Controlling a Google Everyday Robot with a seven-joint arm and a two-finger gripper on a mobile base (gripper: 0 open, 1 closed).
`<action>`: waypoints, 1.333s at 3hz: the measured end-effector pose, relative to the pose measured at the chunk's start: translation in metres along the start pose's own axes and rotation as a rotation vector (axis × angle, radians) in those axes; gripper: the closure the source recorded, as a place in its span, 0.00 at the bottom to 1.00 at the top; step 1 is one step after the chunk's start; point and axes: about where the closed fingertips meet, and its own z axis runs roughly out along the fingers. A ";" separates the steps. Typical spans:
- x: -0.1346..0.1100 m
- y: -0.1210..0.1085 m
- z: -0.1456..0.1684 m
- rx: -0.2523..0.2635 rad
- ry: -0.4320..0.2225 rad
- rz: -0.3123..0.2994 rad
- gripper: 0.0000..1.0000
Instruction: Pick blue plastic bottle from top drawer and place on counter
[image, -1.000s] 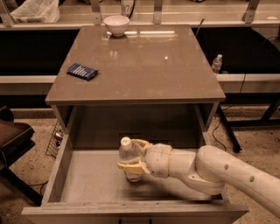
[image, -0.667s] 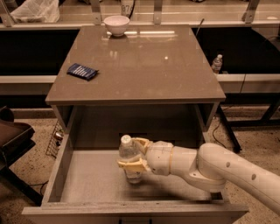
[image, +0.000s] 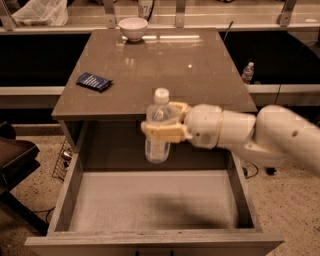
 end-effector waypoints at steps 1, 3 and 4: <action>-0.087 -0.039 -0.002 0.049 0.016 -0.015 1.00; -0.201 -0.167 0.037 0.219 0.024 -0.069 1.00; -0.217 -0.222 0.060 0.301 0.002 -0.112 1.00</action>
Offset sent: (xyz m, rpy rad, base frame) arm 0.1971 -0.0183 0.2706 -0.0348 -0.1041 -0.2114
